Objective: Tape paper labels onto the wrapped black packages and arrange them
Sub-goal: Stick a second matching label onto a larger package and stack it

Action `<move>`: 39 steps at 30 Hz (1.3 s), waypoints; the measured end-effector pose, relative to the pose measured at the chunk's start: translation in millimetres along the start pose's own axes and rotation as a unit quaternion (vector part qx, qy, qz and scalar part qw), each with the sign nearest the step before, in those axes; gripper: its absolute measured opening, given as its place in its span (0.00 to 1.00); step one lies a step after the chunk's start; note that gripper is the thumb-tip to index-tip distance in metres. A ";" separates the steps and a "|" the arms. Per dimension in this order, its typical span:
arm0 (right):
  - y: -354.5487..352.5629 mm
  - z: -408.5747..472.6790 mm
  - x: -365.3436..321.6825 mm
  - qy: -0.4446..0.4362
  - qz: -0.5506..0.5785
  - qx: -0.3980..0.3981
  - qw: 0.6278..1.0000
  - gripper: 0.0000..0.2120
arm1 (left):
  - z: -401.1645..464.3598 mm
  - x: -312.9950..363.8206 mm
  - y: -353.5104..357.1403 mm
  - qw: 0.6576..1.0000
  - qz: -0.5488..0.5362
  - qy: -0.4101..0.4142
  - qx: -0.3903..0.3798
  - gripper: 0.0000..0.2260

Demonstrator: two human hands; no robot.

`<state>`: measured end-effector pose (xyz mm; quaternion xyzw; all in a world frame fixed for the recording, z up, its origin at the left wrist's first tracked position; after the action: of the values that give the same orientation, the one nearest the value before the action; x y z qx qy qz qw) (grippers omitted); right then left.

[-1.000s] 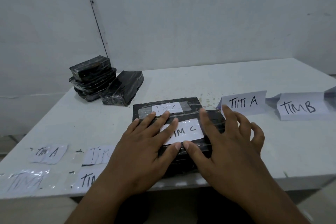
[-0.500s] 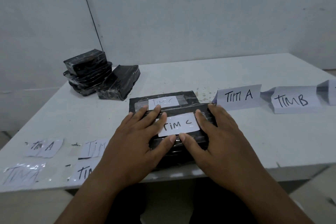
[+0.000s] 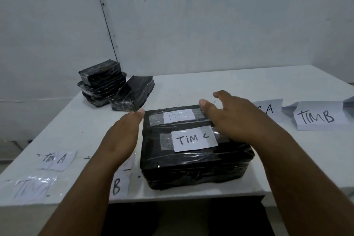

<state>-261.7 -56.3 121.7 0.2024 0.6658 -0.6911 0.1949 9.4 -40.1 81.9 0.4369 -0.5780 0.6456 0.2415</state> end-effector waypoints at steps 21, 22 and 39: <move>9.0 42.3 -1.5 0.021 0.057 0.054 0.997 0.28 | 15.4 37.7 -13.2 0.990 -0.105 0.081 0.051 0.14; 2.6 39.8 -4.9 0.012 0.062 0.072 0.995 0.27 | 10.1 50.2 -18.4 0.987 -0.105 0.111 0.049 0.10; -30.9 -85.2 15.5 -0.023 0.146 0.244 0.958 0.23 | -78.0 22.5 -22.6 0.985 0.014 0.170 -0.033 0.46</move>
<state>-289.8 29.9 136.7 0.3227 0.4350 -0.8013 0.2539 -5.6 35.1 116.8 0.3045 -0.5554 0.6943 0.3416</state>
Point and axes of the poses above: each hand's wrist, its own z-axis towards the middle knuckle, its own y-axis out of the palm, x = y × z, the point moved 9 cm from there along z, towards the middle knuckle, and after that the axes turned 3 degrees about x, right-handed, at the moved point
